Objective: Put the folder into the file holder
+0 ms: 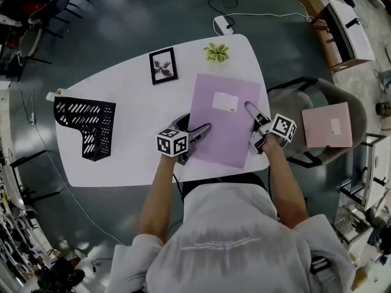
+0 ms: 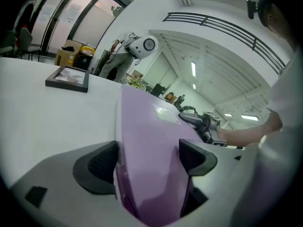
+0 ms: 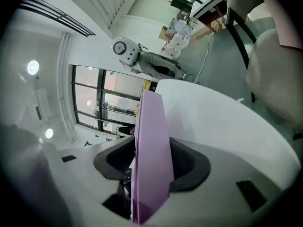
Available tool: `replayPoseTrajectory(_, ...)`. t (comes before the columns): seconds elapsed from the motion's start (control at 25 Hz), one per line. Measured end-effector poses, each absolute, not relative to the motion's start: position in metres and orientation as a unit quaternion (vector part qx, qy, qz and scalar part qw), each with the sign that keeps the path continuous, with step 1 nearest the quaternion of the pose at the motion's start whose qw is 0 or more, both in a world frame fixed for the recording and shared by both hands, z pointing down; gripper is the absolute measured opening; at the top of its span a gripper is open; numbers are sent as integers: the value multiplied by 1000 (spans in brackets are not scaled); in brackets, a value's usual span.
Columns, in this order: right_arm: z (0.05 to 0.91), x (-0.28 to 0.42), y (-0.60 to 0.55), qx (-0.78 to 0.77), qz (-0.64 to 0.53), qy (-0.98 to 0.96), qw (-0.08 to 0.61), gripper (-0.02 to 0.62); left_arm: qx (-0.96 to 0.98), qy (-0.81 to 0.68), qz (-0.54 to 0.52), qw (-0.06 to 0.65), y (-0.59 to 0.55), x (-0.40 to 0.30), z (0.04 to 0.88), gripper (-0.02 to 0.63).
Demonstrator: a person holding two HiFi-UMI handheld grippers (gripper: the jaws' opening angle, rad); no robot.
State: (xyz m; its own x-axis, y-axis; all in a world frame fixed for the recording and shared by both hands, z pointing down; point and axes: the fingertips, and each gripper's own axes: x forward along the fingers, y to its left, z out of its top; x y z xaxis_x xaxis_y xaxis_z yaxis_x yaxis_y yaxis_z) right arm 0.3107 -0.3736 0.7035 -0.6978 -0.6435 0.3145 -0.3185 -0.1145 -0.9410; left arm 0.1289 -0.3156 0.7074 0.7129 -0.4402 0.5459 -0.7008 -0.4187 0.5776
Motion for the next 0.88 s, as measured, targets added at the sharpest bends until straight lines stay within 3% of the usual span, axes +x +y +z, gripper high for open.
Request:
replayPoseTrajectory(0.68, 702, 261, -345, -228, -663, 711, 47, 209, 835, -325, 167, 410, -309, 123, 707, 416)
replayPoseTrajectory(0.88, 691, 260, -342, -209, -661, 716, 80, 179, 841, -295, 165, 422, -302, 125, 705, 416)
